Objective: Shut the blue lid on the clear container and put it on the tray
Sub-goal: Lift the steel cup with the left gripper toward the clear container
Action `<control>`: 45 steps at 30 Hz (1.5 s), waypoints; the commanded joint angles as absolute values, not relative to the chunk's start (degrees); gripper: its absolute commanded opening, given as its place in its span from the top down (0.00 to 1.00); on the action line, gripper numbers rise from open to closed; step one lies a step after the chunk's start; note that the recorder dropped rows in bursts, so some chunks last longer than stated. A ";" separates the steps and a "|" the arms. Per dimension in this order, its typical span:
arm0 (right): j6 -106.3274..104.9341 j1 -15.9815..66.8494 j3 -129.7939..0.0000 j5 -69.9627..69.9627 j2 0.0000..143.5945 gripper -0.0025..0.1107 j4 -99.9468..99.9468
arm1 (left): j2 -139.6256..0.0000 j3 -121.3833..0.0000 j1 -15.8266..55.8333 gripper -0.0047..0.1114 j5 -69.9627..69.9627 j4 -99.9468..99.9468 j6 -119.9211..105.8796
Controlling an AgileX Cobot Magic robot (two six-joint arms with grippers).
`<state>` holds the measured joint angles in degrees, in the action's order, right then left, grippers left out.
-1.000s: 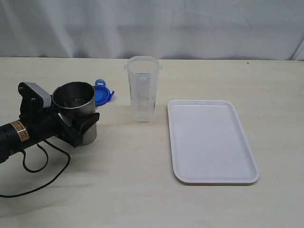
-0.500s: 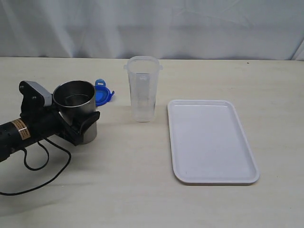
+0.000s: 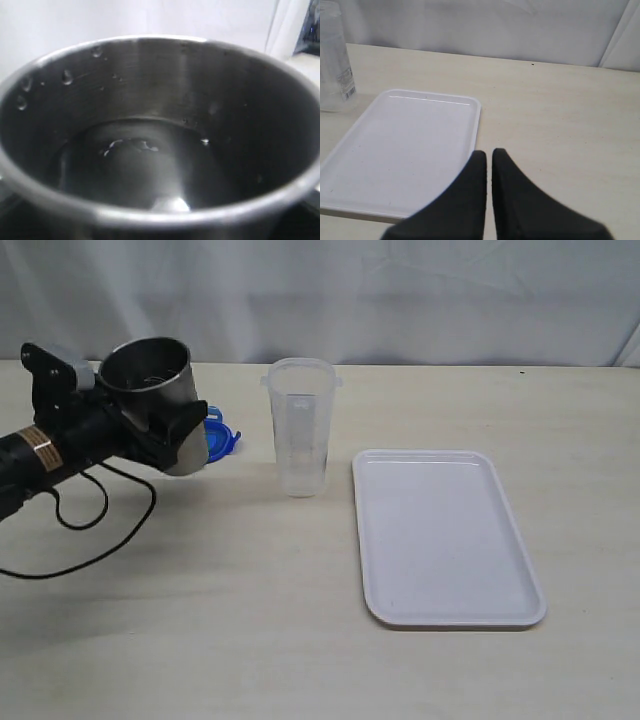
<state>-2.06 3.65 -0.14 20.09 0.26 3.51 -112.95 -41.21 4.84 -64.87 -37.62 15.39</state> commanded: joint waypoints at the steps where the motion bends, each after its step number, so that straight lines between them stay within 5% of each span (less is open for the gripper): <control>1: -2.14 3.44 0.00 19.50 0.00 0.94 3.40 | -111.14 -47.81 6.72 0.96 -64.07 -36.34 19.53; 11: -2.14 3.44 0.00 19.50 0.00 0.94 3.40 | -111.05 -61.90 10.68 0.96 -44.50 -36.45 19.76; 45: -2.14 3.44 0.00 19.50 0.00 0.94 3.40 | -111.57 -72.15 14.68 0.96 -38.40 -41.42 14.10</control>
<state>-2.06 3.65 -0.14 20.09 0.26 3.51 -112.55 -70.97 14.21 -35.51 -42.07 16.55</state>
